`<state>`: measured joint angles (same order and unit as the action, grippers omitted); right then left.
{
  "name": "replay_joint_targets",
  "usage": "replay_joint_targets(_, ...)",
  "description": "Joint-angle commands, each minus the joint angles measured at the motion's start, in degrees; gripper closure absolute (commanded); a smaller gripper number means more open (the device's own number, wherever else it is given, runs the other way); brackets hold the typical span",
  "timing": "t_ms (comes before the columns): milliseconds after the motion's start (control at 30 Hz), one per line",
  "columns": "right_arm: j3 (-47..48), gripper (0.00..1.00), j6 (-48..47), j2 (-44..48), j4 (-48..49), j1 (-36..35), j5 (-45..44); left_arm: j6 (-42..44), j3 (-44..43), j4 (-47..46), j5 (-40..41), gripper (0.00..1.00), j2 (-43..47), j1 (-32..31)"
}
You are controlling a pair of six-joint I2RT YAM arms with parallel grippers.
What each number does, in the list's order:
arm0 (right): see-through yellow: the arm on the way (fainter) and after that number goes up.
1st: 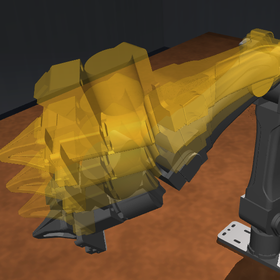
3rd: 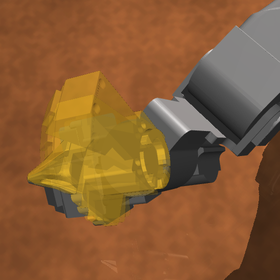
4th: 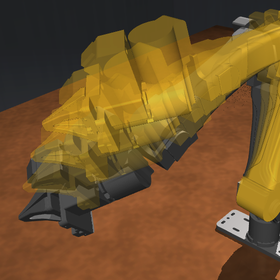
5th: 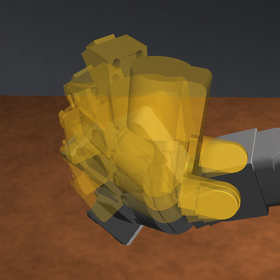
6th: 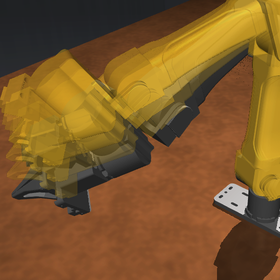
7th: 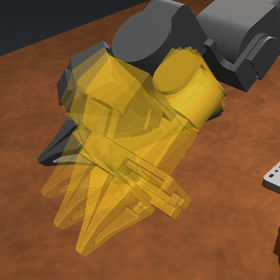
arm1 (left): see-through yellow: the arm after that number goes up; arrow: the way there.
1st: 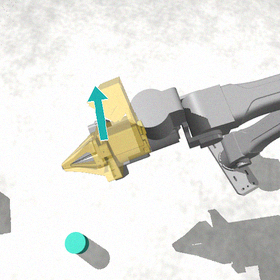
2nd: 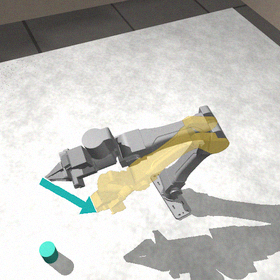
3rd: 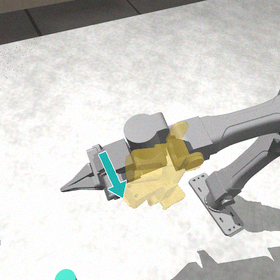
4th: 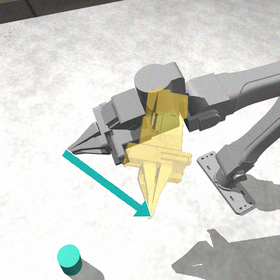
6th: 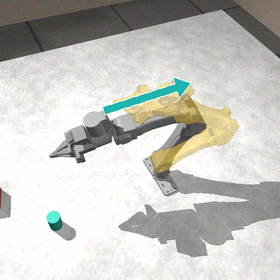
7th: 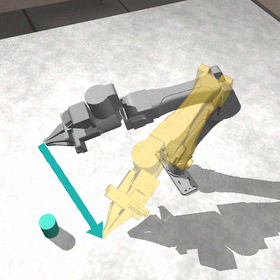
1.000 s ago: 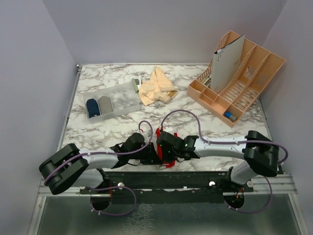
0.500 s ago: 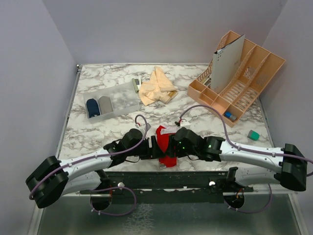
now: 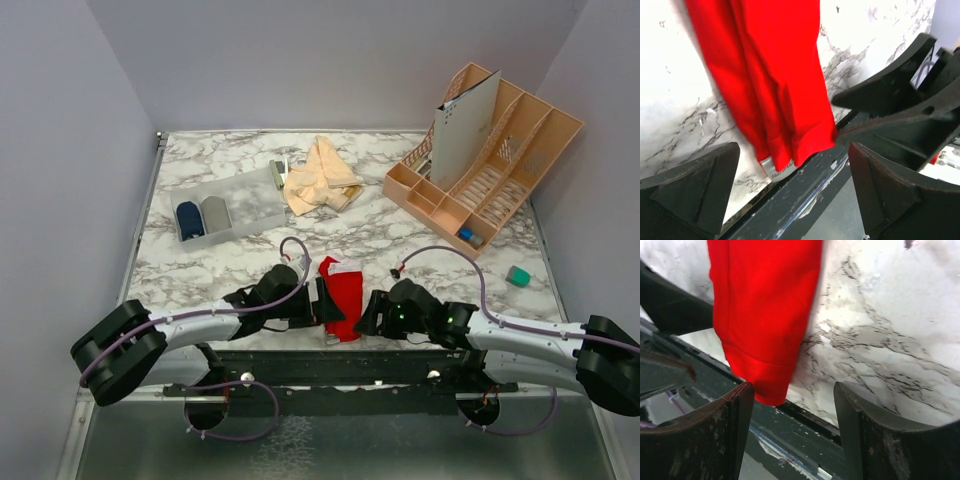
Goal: Roll the underwear
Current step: Roll the underwear to the center of the board.
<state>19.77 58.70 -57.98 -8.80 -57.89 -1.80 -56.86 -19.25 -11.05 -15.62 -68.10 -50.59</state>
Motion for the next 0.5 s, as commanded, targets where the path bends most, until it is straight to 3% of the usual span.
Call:
replay_joint_targets(0, -3.0, 0.31, 4.7, -0.7, 10.5, 0.7, 4.7, -2.1, 0.1, -4.2, 5.7, 0.01, -4.3, 0.4)
replay_joint_targets(267, -4.2, 0.31, 5.7, -1.2, 11.1, 1.1, 3.6, -0.3, -5.5, 3.5, 8.8, 0.05, -14.1, 2.0)
replay_joint_targets(467, -5.7, 0.31, 5.7, -1.2, 15.0, 1.2, 6.5, 0.7, -6.2, 3.7, 9.2, 0.33, -18.2, 2.1)
